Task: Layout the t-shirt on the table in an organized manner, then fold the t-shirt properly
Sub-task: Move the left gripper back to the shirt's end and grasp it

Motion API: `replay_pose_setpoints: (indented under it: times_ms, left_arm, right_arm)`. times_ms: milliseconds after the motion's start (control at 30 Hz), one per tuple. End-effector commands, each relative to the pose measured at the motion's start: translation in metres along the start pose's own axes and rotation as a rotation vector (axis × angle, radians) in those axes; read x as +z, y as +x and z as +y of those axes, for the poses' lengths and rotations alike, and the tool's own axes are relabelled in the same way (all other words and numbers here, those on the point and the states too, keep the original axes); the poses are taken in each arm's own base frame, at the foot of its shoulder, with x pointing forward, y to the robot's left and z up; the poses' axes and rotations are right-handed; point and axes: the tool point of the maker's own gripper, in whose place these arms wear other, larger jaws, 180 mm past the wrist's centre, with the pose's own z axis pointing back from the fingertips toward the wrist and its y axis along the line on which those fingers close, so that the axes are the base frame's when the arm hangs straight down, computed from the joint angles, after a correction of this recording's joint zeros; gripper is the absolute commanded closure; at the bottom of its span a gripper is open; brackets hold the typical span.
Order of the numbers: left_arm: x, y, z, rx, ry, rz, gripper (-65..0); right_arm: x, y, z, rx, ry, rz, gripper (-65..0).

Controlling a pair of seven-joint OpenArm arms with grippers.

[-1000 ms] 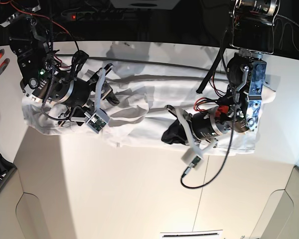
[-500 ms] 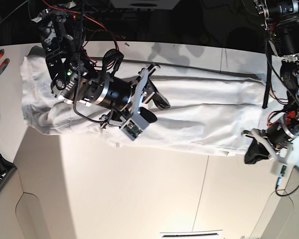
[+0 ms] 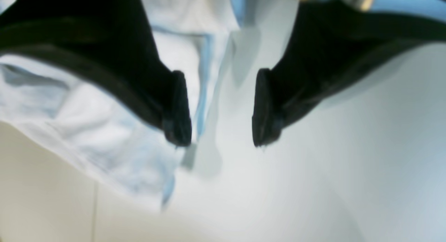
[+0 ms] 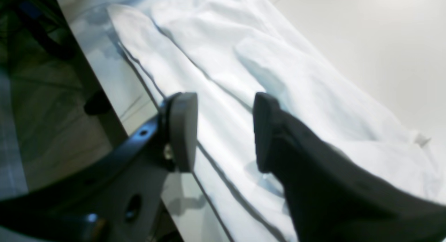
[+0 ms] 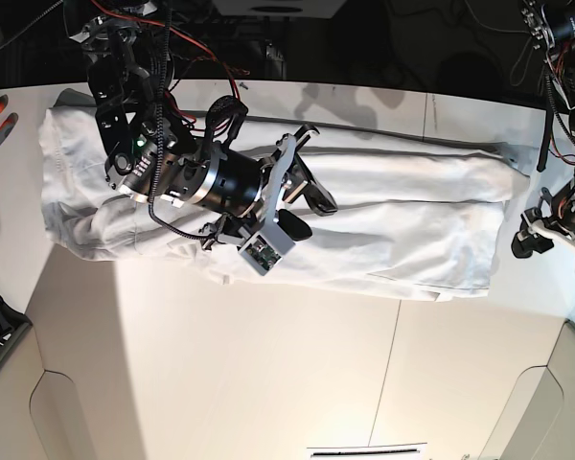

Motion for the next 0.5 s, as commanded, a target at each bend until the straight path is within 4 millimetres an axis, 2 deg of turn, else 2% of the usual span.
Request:
replay_pose_setpoints:
  times_ms: [0, 133, 467]
  left_arm:
    - [0.002, 0.026, -0.002, 0.002, -0.029, -0.07, -31.9]
    - [-0.001, 0.013, 0.005, 0.058, -0.026, -0.053, -31.9]
    - [0.003, -0.002, 0.027, 0.254, -0.024, -0.075, -31.9]
  right_arm:
    - [0.002, 0.016, 0.0, 0.014, 0.004, -0.052, -26.1]
    - [0.002, 0.014, 0.0, 0.014, 0.004, -0.044, -26.1]
    - [0.002, 0.009, 0.0, 0.014, 0.004, -0.015, -26.1]
